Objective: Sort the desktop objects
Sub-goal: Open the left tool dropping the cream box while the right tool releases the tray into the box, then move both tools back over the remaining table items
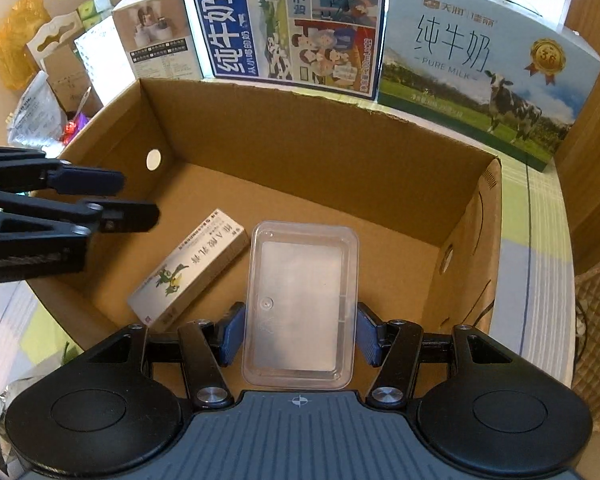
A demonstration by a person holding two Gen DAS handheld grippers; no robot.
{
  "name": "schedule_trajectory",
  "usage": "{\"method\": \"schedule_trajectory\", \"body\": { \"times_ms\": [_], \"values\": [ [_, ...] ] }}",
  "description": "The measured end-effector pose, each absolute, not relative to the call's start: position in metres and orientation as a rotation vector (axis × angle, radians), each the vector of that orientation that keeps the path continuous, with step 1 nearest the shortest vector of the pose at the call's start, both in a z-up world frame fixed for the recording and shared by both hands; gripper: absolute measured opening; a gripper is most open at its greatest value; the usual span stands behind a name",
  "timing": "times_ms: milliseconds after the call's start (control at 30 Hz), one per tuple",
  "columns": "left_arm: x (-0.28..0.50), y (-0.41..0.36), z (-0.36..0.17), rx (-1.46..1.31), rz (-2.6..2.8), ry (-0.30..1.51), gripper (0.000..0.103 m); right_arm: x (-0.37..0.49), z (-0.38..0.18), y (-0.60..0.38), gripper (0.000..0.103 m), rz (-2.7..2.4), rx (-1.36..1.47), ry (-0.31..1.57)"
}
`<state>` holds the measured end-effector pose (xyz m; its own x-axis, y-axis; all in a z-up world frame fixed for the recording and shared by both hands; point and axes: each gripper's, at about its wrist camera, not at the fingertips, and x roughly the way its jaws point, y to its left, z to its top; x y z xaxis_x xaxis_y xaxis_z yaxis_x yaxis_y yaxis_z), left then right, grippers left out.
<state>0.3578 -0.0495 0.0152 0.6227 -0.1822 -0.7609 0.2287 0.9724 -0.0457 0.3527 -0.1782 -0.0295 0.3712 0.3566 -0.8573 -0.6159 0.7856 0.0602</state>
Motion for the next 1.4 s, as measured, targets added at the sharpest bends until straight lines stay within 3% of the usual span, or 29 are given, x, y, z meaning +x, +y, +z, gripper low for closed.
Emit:
{"method": "schedule_trajectory", "body": {
  "times_ms": [67,133,200,300,467,700,1033,1400],
  "values": [
    [0.352,-0.046,0.022,0.053,-0.233,0.851,0.043,0.352,-0.027,-0.177,0.055,0.643,-0.278,1.000],
    [0.346,-0.044,0.028,0.049,-0.229,0.835,0.043,0.351,-0.021,-0.177,0.072,0.647,-0.255,0.979],
    [0.337,-0.040,0.033,0.042,-0.224,0.818,0.045,0.348,-0.012,-0.179,0.076,0.637,-0.239,0.949],
    [0.321,-0.033,0.039,0.011,-0.208,0.784,0.052,0.342,0.003,-0.187,0.076,0.632,-0.221,0.921],
    [0.283,-0.023,0.053,-0.024,-0.192,0.741,0.054,0.313,0.033,-0.207,0.079,0.612,-0.196,0.855],
    [0.214,-0.020,0.066,-0.021,-0.188,0.721,0.066,0.233,0.059,-0.234,0.090,0.628,-0.173,0.802],
    [0.110,-0.025,0.060,0.007,-0.166,0.739,0.090,0.118,0.023,-0.283,0.095,0.607,-0.055,0.892],
    [0.038,-0.004,0.035,0.016,-0.144,0.832,0.097,0.050,-0.001,-0.299,0.097,0.610,-0.116,0.924]
  ]
}}
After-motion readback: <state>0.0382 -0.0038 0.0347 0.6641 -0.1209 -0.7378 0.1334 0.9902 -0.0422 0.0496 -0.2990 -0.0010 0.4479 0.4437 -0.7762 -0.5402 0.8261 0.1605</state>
